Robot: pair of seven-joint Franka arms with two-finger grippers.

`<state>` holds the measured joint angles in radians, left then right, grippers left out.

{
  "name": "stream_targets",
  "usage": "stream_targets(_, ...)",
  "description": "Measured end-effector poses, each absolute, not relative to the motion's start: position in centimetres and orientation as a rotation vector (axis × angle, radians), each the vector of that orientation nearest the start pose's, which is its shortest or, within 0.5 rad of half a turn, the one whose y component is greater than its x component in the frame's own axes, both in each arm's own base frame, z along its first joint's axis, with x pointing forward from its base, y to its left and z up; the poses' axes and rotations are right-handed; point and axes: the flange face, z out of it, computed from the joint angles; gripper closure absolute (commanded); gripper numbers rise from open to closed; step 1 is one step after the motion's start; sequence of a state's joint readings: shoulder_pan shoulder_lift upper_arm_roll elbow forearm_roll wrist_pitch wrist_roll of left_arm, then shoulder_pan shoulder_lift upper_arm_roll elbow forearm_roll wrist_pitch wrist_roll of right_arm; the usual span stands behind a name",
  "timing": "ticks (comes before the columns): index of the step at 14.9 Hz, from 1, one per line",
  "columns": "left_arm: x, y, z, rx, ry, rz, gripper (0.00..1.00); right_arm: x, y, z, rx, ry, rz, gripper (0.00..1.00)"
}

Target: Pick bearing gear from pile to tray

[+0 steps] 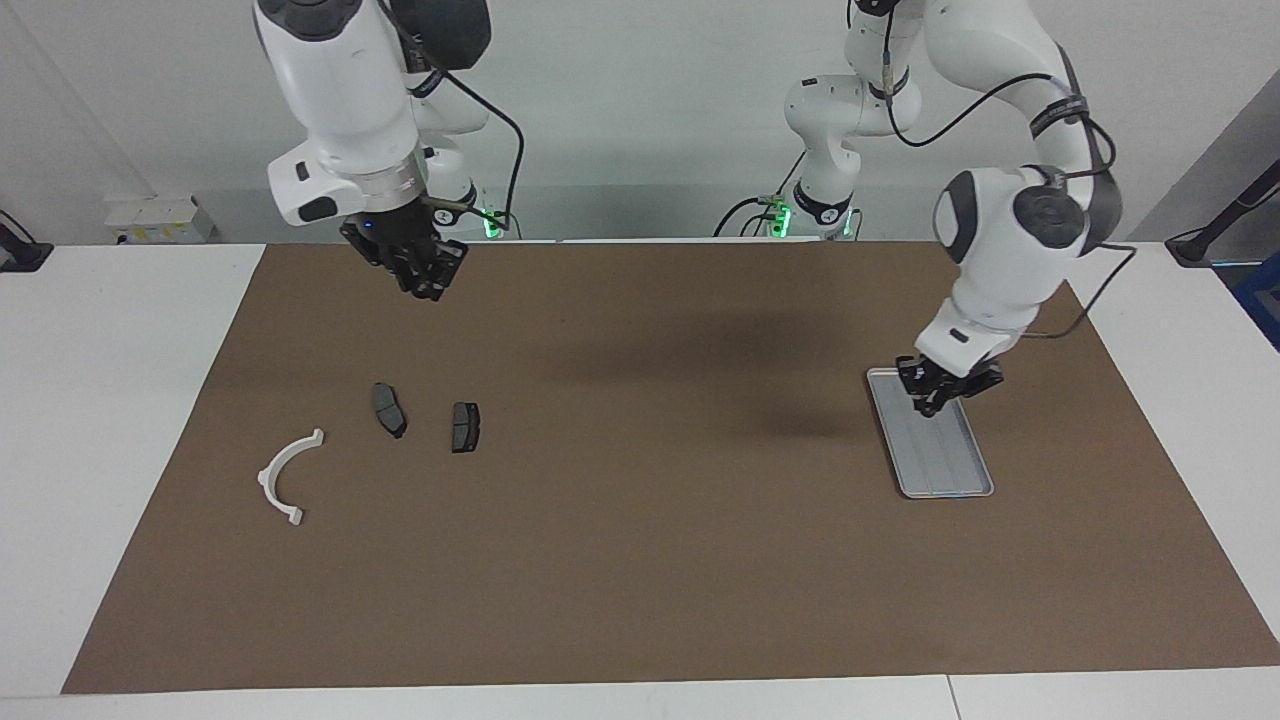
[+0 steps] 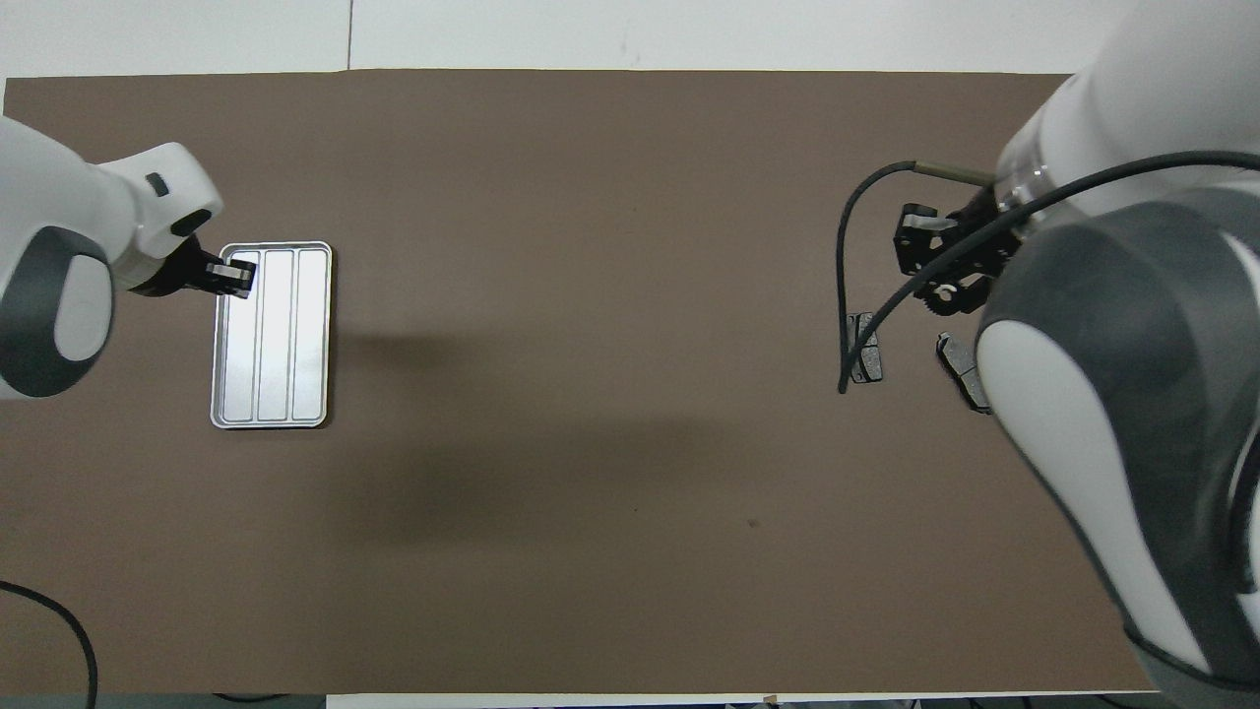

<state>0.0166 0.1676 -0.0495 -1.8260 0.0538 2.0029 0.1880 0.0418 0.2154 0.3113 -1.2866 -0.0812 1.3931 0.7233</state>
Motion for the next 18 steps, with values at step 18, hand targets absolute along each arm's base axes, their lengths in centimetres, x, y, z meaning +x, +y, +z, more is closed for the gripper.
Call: stream_targets(18, 52.1, 0.9, 30.2, -3.093, 0.405, -0.017, 1.00, 51.5, 42.1, 40.0, -3.025, 0.918, 0.152, 1.00)
